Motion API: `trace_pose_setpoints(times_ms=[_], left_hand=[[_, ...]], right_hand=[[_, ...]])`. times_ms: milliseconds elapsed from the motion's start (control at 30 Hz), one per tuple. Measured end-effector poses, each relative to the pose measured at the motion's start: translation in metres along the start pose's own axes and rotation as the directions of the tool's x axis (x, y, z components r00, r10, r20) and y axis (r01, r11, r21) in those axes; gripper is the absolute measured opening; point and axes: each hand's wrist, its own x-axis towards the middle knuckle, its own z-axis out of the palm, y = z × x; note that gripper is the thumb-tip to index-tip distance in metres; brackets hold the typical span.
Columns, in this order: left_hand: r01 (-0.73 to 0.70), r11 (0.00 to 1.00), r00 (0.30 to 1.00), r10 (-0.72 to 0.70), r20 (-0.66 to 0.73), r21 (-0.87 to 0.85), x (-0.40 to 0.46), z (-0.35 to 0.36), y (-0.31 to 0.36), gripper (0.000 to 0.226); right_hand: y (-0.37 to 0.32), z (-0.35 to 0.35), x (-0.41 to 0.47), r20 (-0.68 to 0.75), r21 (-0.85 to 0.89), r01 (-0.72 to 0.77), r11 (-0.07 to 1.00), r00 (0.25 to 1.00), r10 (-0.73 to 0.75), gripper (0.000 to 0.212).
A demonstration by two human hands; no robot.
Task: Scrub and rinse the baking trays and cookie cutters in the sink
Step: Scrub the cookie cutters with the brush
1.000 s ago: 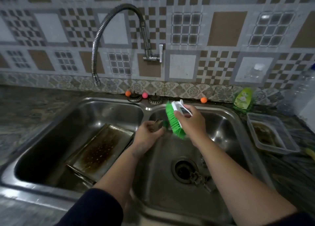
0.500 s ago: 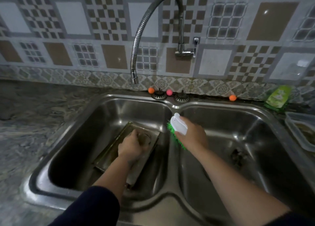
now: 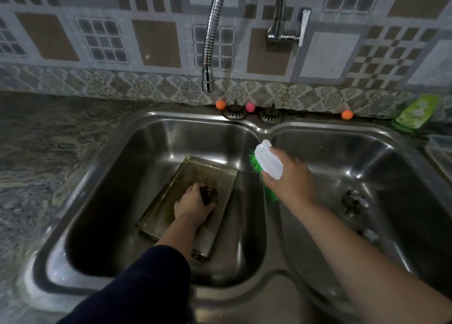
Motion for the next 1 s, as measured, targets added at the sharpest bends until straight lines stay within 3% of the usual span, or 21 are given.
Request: trace_pose_setpoints(times_ms=[167, 300, 367, 500, 700, 900, 1000], left_hand=[[0.001, 1.0, 1.0, 0.0, 0.008, -0.015, -0.002, -0.008, 0.008, 0.072], [-0.059, 0.997, 0.998, 0.06, -0.032, 0.045, -0.005, -0.025, 0.045, 0.055], [-0.126, 0.991, 0.989, 0.129, -0.07, 0.047, -0.006, -0.031, 0.074, 0.042], [-0.291, 0.953, 0.948, 0.299, -0.11, 0.083, -0.007, -0.023, 0.137, 0.033], [-0.421, 0.903, 0.898, 0.428, -0.105, 0.085, -0.035, 0.037, 0.229, 0.032], [-0.439, 0.898, 0.888, 0.433, 0.156, 0.003, -0.045, 0.135, 0.294, 0.037], [-0.462, 0.885, 0.87, 0.441, 0.219, 0.053, -0.05, 0.181, 0.32, 0.045]], right_hand=[[-0.002, -0.002, 0.0, 0.072, -0.071, 0.003, 0.997, 0.997, 0.002, 0.068], [0.004, -0.021, 0.004, 0.239, -0.1, -0.039, 0.994, 0.969, 0.062, 0.079], [0.015, -0.037, 0.003, 0.244, -0.067, -0.075, 0.995, 0.966, 0.09, 0.076], [0.061, -0.074, -0.012, 0.199, -0.068, -0.135, 0.988, 0.969, 0.146, 0.072], [0.152, -0.157, -0.013, 0.056, -0.113, -0.247, 0.962, 0.966, 0.254, 0.066], [0.248, -0.241, 0.013, -0.141, -0.102, -0.333, 0.937, 0.938, 0.318, 0.06], [0.289, -0.267, 0.031, -0.213, -0.121, -0.365, 0.923, 0.918, 0.335, 0.061]])
